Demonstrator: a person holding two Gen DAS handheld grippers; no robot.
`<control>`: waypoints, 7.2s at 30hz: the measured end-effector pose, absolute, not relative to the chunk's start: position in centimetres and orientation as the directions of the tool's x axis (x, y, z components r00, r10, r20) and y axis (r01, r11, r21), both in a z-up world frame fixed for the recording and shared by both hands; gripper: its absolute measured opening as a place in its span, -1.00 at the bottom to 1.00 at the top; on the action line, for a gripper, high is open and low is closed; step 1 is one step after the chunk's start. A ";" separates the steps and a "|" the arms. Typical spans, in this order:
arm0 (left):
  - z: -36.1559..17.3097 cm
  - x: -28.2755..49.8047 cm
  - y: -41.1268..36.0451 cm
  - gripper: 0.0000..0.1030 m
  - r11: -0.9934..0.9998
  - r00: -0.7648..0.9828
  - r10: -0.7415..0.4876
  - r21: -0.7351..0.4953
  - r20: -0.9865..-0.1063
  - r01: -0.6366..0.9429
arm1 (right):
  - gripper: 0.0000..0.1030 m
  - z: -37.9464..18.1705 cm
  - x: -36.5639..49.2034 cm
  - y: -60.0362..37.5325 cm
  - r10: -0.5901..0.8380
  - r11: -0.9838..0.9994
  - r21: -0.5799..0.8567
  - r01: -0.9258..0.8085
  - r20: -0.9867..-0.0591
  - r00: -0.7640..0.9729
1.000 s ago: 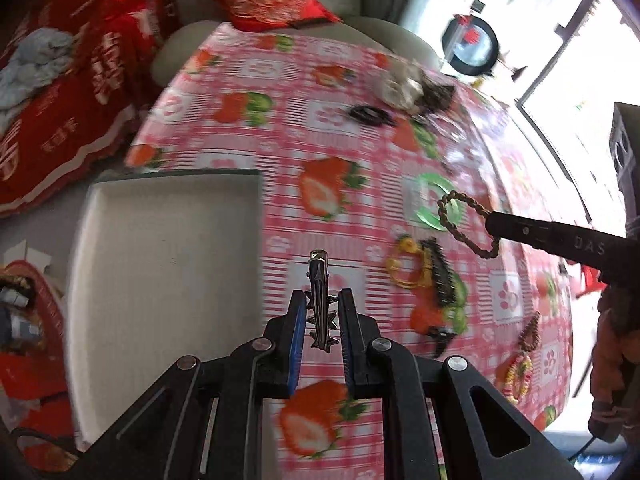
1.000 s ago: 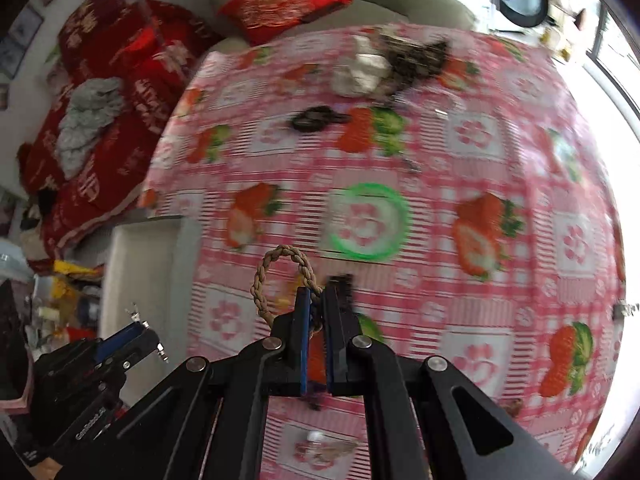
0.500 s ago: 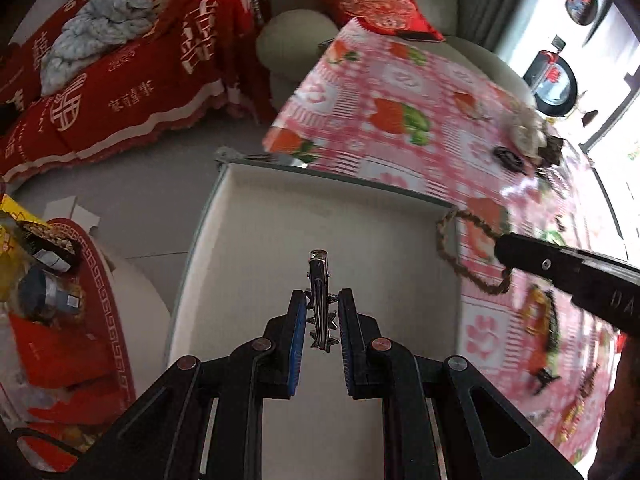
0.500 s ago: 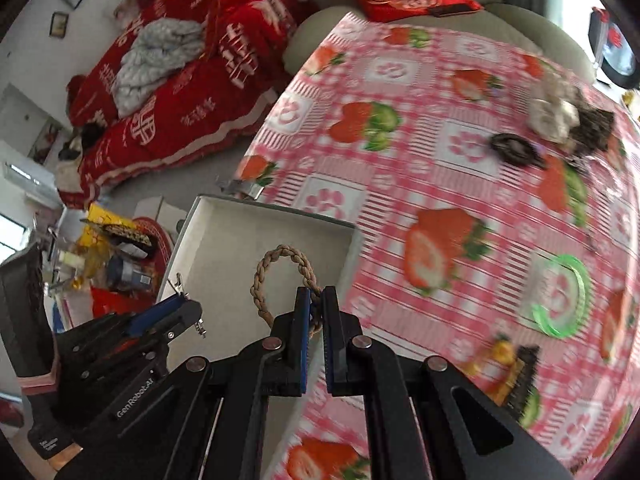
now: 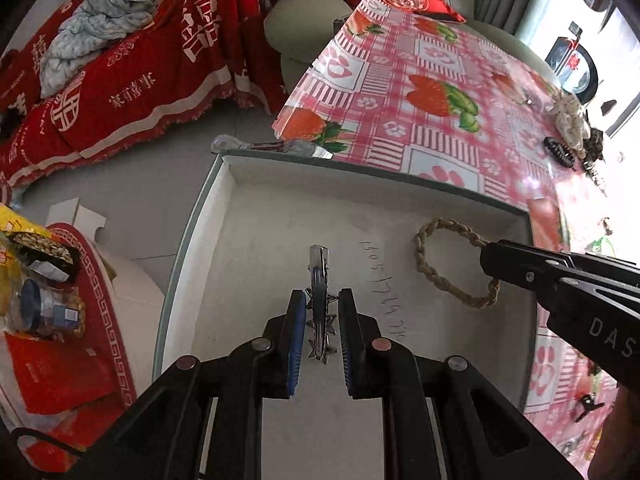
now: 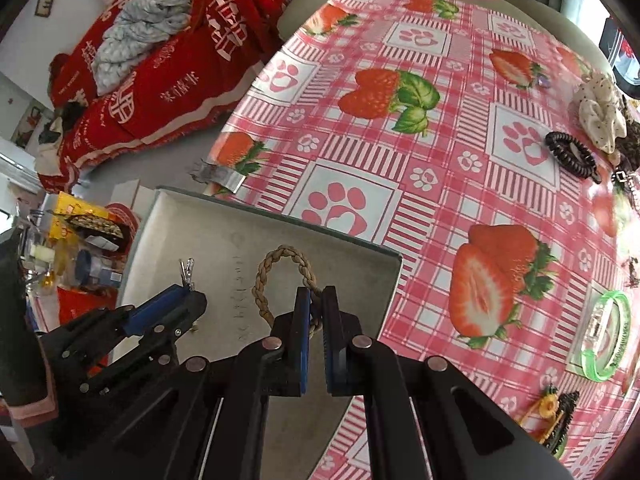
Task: Organize jewelry
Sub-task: 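Carry both items into the white tray and open both tools to release them, then move the left tool toward the yellow hair tie while the right tool approaches the brown coiled bracelet, then grasp the brown coiled bracelet with the right tool while the left tool grasps the yellow hair tie, then carry both items into the white tray and open both tools to release them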
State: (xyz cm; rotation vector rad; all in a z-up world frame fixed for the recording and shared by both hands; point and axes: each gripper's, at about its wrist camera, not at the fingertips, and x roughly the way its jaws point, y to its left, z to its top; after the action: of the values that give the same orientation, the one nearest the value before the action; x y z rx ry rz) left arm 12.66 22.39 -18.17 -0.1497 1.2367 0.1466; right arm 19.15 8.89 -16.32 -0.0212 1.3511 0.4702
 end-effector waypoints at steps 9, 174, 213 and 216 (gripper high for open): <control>-18.7 13.4 21.9 -0.55 0.986 0.311 0.052 -0.001 -0.949 -0.168 | -0.86 -18.5 19.6 9.4 0.271 0.914 0.222 -0.340 -0.957 0.105; -6.9 7.9 10.0 -0.62 0.976 0.413 -0.211 -0.215 -0.886 0.036 | -0.77 -8.8 6.9 -16.3 0.252 0.962 0.269 0.033 -0.932 0.262; -17.8 7.4 24.6 -0.62 0.964 0.318 -0.022 -0.104 -0.948 -0.244 | -0.78 -18.1 13.8 10.9 0.379 0.838 0.367 -0.404 -0.924 -0.051; -18.2 7.7 24.4 -0.62 0.967 0.312 -0.005 -0.085 -0.950 -0.242 | -0.77 -19.1 14.3 11.0 0.352 0.851 0.344 -0.397 -0.934 -0.055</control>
State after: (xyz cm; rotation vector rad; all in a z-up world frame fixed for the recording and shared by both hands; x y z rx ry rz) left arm 7.66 24.42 -18.22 -0.2272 1.2471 0.1578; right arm 14.34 11.04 -19.05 -0.0372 1.5072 0.6098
